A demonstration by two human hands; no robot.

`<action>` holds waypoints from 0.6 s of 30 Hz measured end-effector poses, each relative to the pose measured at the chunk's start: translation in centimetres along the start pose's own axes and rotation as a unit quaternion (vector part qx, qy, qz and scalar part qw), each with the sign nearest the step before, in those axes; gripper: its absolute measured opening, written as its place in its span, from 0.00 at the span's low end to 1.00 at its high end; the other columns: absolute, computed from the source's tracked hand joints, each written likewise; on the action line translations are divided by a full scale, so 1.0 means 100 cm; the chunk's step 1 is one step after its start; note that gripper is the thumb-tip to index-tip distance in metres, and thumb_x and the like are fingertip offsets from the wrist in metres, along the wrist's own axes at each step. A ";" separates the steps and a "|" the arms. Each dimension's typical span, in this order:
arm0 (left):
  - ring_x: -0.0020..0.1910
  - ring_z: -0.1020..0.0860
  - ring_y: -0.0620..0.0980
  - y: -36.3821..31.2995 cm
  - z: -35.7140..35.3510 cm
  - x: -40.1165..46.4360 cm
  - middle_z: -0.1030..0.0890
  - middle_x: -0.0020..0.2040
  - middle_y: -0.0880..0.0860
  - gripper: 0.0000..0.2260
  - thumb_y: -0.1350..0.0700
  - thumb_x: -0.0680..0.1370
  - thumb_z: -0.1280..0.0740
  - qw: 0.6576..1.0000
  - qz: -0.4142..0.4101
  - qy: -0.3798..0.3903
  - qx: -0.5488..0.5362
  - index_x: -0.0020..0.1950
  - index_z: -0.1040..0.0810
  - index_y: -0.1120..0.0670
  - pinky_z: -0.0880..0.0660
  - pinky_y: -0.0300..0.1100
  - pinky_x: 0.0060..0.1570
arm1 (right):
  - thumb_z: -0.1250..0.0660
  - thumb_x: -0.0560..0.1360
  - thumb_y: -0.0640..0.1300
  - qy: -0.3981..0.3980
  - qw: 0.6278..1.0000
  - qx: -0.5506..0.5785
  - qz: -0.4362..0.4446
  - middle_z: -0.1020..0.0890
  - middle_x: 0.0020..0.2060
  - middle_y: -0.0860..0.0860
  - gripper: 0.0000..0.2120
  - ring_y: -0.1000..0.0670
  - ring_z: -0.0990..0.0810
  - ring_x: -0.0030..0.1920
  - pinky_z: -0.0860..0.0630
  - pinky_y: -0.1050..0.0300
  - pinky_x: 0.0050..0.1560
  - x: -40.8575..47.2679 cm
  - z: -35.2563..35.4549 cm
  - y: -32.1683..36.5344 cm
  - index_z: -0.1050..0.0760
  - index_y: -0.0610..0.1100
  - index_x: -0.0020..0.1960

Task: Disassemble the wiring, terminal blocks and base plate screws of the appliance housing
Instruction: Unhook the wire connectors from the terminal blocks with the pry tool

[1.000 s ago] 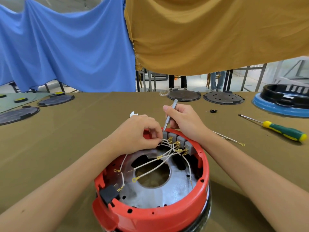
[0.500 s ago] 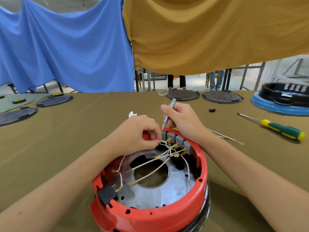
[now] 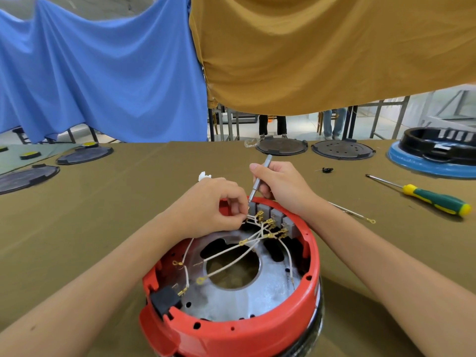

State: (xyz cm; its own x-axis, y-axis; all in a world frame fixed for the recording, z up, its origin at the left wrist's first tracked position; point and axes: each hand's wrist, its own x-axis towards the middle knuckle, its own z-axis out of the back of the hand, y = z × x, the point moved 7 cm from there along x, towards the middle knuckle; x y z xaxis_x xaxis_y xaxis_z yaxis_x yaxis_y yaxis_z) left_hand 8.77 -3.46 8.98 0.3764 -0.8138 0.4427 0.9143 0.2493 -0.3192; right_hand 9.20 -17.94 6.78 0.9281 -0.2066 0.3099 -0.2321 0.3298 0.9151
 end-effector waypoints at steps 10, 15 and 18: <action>0.37 0.21 0.46 -0.002 0.002 0.000 0.19 0.33 0.47 0.04 0.61 0.72 0.25 1.000 0.018 -0.008 -0.024 0.39 0.17 0.53 0.27 0.36 0.45 | 0.36 0.82 0.49 0.028 0.998 0.018 0.044 0.27 0.25 0.52 0.18 0.53 0.32 0.27 0.31 0.62 0.32 -0.001 -0.004 0.005 0.27 0.42 0.36; 0.36 0.23 0.45 0.000 0.001 0.000 0.21 0.30 0.47 0.05 0.61 0.71 0.25 0.999 0.034 -0.007 -0.020 0.39 0.18 0.52 0.27 0.37 0.44 | 0.36 0.81 0.49 -0.013 0.998 -0.015 0.063 0.25 0.24 0.52 0.21 0.53 0.28 0.27 0.27 0.56 0.36 -0.003 0.002 0.008 0.26 0.36 0.36; 0.34 0.23 0.45 0.002 0.003 0.000 0.21 0.31 0.47 0.06 0.62 0.71 0.25 0.998 0.041 -0.012 -0.039 0.39 0.19 0.52 0.27 0.37 0.43 | 0.36 0.82 0.49 -0.032 0.997 0.003 0.069 0.25 0.23 0.53 0.19 0.53 0.28 0.28 0.27 0.54 0.38 -0.004 0.004 0.008 0.25 0.38 0.37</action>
State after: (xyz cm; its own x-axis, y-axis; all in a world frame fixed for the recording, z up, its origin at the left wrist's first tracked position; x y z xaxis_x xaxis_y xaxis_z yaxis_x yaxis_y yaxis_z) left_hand 9.03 -3.25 9.18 0.4536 -0.7791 0.4327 0.8666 0.2722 -0.4183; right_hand 8.51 -18.00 7.52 0.8669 -0.2174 0.4487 -0.3583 0.3541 0.8639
